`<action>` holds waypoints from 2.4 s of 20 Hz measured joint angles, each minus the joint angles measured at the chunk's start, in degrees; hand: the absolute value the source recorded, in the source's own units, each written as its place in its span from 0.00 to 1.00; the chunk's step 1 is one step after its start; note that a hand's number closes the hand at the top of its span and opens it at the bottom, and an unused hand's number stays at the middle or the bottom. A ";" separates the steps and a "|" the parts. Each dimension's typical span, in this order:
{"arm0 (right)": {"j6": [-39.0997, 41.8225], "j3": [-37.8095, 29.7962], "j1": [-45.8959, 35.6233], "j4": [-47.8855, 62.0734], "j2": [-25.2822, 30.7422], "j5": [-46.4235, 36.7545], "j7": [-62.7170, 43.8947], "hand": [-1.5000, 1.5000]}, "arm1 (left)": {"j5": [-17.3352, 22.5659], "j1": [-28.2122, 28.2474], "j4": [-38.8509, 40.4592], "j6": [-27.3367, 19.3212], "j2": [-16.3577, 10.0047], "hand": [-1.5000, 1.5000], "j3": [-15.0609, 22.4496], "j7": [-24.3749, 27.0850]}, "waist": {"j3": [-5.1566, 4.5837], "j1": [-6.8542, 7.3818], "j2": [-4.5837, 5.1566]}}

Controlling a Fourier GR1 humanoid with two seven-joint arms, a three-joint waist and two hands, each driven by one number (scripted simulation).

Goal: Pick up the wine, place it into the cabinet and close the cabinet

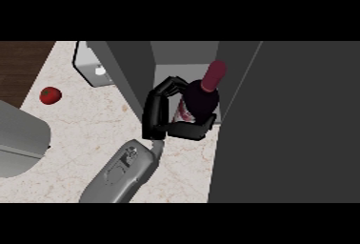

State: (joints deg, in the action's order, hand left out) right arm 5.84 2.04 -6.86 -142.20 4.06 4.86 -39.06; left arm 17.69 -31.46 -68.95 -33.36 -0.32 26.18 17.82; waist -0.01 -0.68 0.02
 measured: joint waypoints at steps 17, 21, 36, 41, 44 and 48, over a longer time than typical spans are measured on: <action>-0.18 2.54 2.66 -0.59 -1.29 -0.36 1.11 0.00 | 2.85 -4.87 11.40 3.04 0.07 1.00 -7.49 6.29 | 0.01 0.01 -0.02; -0.20 2.25 2.19 -0.43 -1.20 -0.46 1.16 0.00 | 4.37 -8.83 16.30 4.64 0.22 1.00 -9.33 6.62 | 0.00 -0.21 0.05; 0.67 3.07 3.70 -0.08 -1.90 -0.55 2.78 0.00 | 7.14 -20.78 36.14 7.74 0.24 1.00 -14.59 12.83 | -0.02 -0.72 0.19; 1.39 2.24 3.87 -0.33 -1.53 -0.10 2.82 0.00 | 6.15 -25.34 41.71 7.42 -0.63 1.00 -17.50 15.56 | -0.01 -1.18 0.36; 1.73 2.78 4.23 -0.26 -1.76 -0.09 3.24 0.00 | 5.92 -27.10 44.69 6.24 -0.41 1.00 -18.64 18.37 | -0.02 -1.49 0.45; 2.20 3.08 4.33 0.33 -2.23 -0.10 4.45 0.00 | 6.28 -29.53 48.97 7.23 -0.33 1.00 -20.72 21.38 | 0.00 -1.80 0.57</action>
State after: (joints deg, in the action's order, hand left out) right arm 8.04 5.11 -2.52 -141.87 1.84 4.75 -34.61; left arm 23.97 -60.99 -19.98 -26.13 -0.65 5.46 39.20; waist -0.01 -2.49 0.59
